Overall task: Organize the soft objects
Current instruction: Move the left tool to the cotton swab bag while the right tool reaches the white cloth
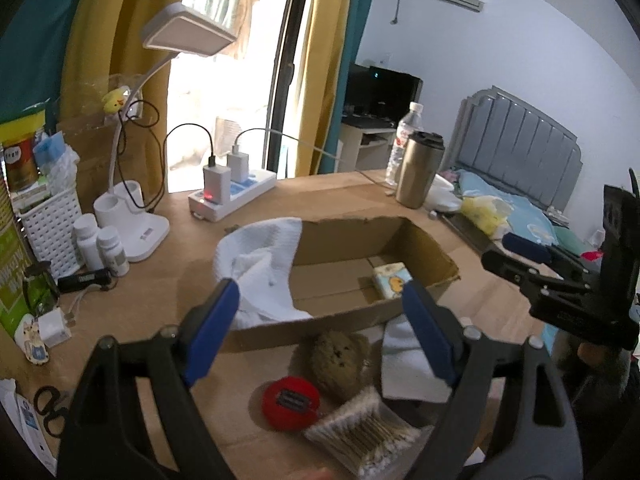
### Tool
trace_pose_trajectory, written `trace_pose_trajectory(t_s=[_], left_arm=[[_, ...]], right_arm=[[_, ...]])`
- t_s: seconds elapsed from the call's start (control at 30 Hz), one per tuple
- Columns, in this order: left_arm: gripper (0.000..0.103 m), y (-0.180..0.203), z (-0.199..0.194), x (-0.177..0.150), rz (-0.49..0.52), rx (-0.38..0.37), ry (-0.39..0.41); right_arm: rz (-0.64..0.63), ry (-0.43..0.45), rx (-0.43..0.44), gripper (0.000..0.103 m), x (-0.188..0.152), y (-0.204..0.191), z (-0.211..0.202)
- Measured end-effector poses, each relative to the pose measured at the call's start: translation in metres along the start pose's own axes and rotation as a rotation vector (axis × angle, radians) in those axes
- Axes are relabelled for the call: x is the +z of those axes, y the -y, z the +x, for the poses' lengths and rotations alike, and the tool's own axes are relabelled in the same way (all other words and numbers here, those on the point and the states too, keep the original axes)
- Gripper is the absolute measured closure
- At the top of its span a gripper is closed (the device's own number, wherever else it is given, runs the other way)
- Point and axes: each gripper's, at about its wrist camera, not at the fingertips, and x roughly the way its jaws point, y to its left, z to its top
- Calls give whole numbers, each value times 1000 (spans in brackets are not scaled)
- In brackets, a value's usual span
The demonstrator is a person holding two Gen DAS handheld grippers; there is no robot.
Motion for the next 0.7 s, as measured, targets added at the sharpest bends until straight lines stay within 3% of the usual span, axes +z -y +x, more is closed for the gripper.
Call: trace_pose_trajectory(t_s=[0.7], left_arm=[[18,8,-17,-28,-10,-39,4]], right_arm=[[-19,-18,-4,36,-22,-12,-14]])
